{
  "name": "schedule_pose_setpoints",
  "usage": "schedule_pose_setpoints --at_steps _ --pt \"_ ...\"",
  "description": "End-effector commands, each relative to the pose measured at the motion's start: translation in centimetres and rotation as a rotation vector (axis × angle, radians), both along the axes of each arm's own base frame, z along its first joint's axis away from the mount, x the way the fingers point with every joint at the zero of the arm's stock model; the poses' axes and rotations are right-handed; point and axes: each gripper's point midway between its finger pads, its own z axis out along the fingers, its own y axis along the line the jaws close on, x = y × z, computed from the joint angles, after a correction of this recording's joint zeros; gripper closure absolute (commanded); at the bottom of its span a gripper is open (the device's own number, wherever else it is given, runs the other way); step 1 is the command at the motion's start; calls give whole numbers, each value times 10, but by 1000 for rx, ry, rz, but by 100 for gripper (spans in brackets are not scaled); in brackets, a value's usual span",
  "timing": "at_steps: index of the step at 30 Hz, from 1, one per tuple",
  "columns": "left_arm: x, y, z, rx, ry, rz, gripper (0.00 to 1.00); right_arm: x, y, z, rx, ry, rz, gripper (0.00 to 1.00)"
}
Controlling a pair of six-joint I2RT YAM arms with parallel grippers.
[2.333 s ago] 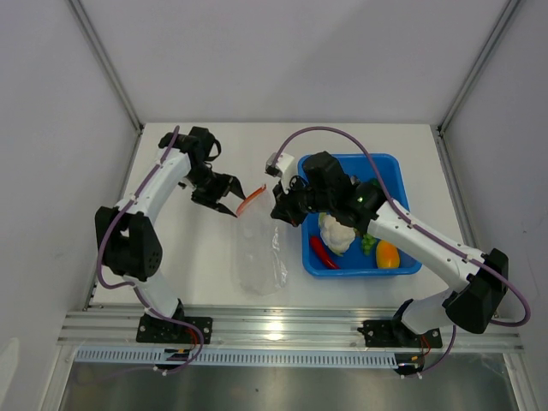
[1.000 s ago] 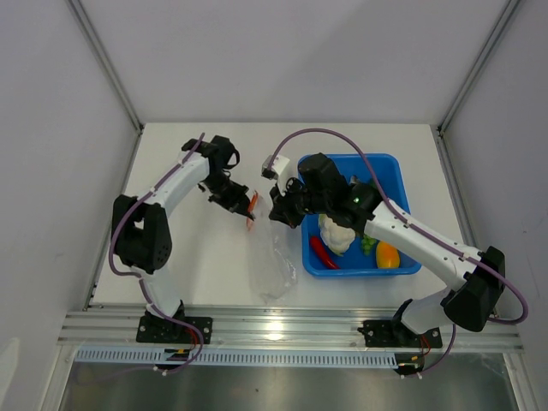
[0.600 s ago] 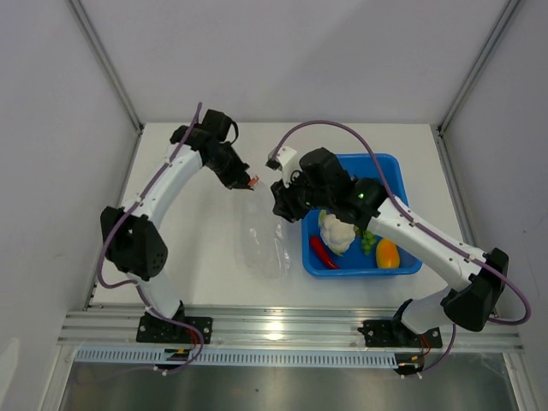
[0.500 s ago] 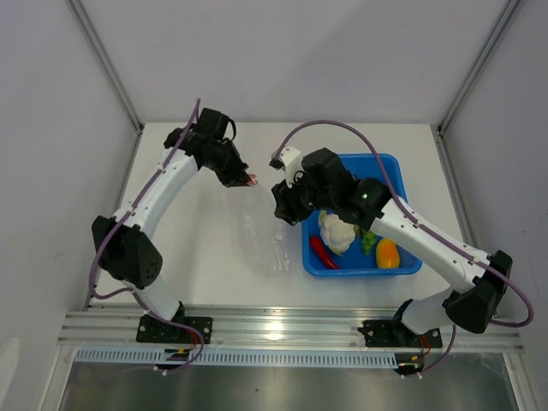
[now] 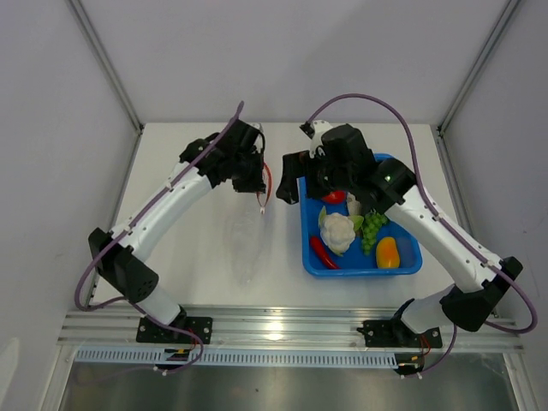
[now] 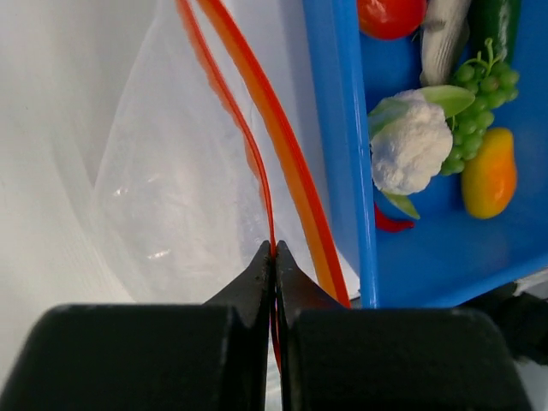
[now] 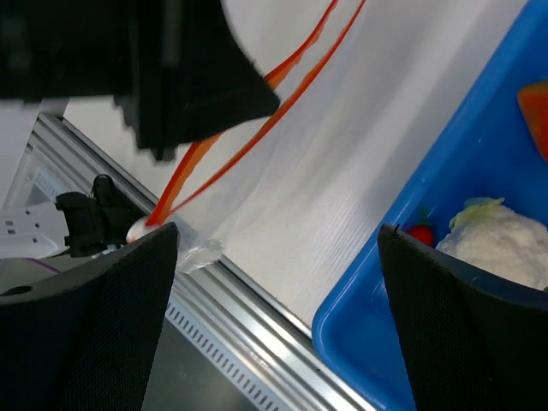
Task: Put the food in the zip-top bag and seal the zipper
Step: Pick up the zipper food storage bag at the center of the board, then open the zipper of the food storage bag at the center of the board.
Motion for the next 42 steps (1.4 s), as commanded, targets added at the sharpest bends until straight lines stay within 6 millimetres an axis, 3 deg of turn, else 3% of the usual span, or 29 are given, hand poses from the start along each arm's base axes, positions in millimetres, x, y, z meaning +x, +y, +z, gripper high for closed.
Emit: schedule_pose_setpoints --at_steps 1,2,7,8,9,12,15,26,32,42 --pt "-18 14 30 96 -169 -47 100 3 -4 -6 11 159 -83 2" --pt "-23 13 23 124 -183 -55 99 12 -7 -7 20 187 -119 6" --pt "-31 34 29 124 -254 32 99 33 -17 -21 75 327 -204 14" --pt "-28 30 39 83 -300 36 100 35 -13 -25 103 377 -194 16" --pt "-29 32 35 78 -307 40 99 44 -14 -27 143 406 -220 23" --pt "-32 39 39 65 -336 70 99 51 -1 -27 181 439 -229 27" --pt "-31 38 35 67 -303 98 99 53 10 -31 196 489 -227 28" --pt "-26 45 26 134 -287 165 99 47 36 -17 192 473 -157 29" --pt "-24 43 29 129 -286 169 99 65 33 -33 134 492 -198 28" --pt "-19 35 26 123 -278 150 99 63 51 -53 107 560 -155 30"
